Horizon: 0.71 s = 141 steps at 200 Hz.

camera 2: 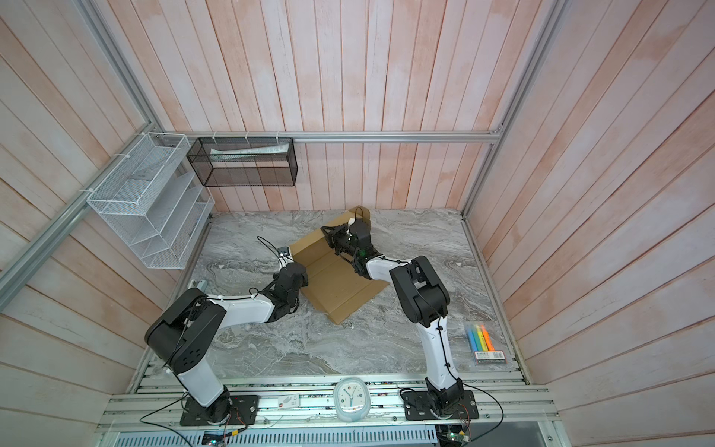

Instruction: Fold the paper box

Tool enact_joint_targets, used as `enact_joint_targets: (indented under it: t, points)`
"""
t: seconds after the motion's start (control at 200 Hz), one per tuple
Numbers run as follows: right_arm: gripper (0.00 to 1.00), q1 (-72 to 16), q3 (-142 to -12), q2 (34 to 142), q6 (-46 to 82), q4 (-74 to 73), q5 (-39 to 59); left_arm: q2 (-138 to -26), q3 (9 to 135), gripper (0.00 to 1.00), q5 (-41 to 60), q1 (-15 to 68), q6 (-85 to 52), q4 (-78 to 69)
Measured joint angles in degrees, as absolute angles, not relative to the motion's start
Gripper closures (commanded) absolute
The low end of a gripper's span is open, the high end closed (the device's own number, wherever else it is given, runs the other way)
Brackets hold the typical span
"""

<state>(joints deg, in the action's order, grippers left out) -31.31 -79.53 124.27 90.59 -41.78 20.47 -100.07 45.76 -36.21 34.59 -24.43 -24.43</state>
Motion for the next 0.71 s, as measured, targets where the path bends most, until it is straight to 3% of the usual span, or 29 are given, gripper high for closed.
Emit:
enact_joint_targets:
  t: [0.385, 0.705]
  points:
    - [0.61, -31.7, -72.6, 118.5, 85.4, -38.9, 21.5, -100.1, 45.6, 1.0, -33.4, 33.6, -23.1, -26.3]
    - [0.56, -32.1, -64.1, 110.6, 78.1, -36.3, 22.3, -98.0, 42.9, 1.0, -28.0, 31.3, -21.1, -29.7]
